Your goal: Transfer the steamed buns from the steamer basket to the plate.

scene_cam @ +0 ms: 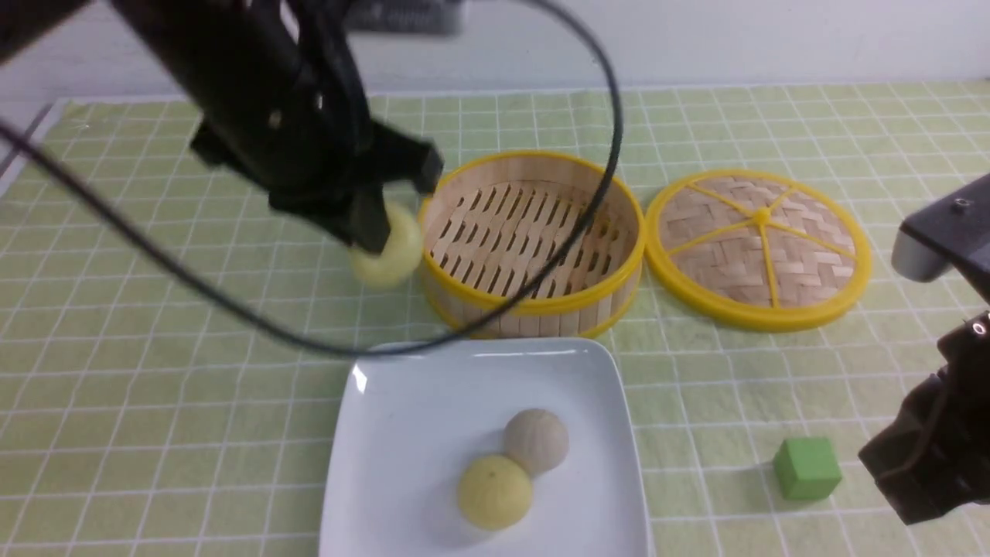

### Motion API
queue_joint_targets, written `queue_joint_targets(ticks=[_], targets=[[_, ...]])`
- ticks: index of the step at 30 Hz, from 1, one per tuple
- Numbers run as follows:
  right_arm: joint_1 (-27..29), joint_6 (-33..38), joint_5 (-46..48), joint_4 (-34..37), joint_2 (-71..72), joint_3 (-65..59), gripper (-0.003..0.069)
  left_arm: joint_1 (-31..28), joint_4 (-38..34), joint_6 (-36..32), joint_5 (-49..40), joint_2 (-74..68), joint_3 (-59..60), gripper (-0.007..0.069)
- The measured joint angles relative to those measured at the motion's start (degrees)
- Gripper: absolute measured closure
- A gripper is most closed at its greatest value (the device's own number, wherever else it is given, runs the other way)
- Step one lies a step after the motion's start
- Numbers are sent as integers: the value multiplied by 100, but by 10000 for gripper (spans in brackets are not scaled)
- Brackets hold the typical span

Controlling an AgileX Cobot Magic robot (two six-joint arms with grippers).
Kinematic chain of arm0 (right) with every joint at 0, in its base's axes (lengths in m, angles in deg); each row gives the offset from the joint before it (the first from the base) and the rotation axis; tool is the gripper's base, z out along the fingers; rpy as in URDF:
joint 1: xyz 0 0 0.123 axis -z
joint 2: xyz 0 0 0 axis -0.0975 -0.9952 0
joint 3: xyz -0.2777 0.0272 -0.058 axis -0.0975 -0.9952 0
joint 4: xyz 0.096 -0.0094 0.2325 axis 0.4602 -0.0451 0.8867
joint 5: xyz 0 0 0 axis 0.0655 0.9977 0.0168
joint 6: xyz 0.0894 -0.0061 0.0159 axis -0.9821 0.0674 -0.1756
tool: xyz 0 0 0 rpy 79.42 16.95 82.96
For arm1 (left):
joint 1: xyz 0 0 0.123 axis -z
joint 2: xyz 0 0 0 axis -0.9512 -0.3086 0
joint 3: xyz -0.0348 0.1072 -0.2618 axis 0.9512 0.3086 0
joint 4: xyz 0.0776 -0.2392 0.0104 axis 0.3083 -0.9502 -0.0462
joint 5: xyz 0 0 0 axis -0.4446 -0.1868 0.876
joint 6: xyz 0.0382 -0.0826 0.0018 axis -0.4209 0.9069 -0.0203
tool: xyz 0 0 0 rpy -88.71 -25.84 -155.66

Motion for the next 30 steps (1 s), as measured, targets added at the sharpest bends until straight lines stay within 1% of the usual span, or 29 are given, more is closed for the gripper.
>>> queue_joint_targets(ticks=[1,5,8,9,10,11,12,13,14,18,19,22,24,25,26,27,29,30], targets=[[0,0,-35,0,0,0,651,4,-107,0,339,112,548,603],[0,0,-283,6,0,0,647,12,-515,0,2232,254,2321,597],[0,0,-375,6,12,0,646,12,-588,0,2931,86,2904,585],[0,-7,-393,6,67,0,645,12,-626,0,3241,-24,3100,569],[0,-24,-384,6,126,-6,645,12,-653,0,3369,-99,3162,555],[0,-50,-353,6,210,-14,644,12,-703,0,3417,-196,3196,536],[0,-81,-254,6,387,-25,643,12,-770,5,3442,-299,3216,499],[0,-82,-230,6,423,-26,643,12,-797,5,3442,-316,3216,491],[0,-125,-44,0,711,-26,640,12,-891,5,3442,-394,3221,432],[0,-397,380,-72,1741,-31,636,12,-1045,5,3378,-452,3195,234],[0,-541,364,-153,2299,-80,636,12,-1047,5,3317,-452,3137,165],[0,-775,-154,-343,3339,-487,633,12,-1010,17,3147,-403,2927,57],[0,-806,-684,-451,3943,-949,631,12,-933,17,3058,-329,2793,20],[0,-806,-1094,-498,4170,-1302,631,12,-903,17,3014,-319,2738,13],[0,-806,-1637,-539,4457,-1683,630,12,-865,17,2926,-288,2670,11],[0,-806,-1726,-551,4497,-1841,630,12,-864,17,2898,-290,2646,11],[0,-806,-2896,-651,4805,-2794,629,12,-830,17,2759,-283,2579,30],[0,-806,-2976,-651,4813,-2794,629,12,-830,17,2752,-283,2579,33]])
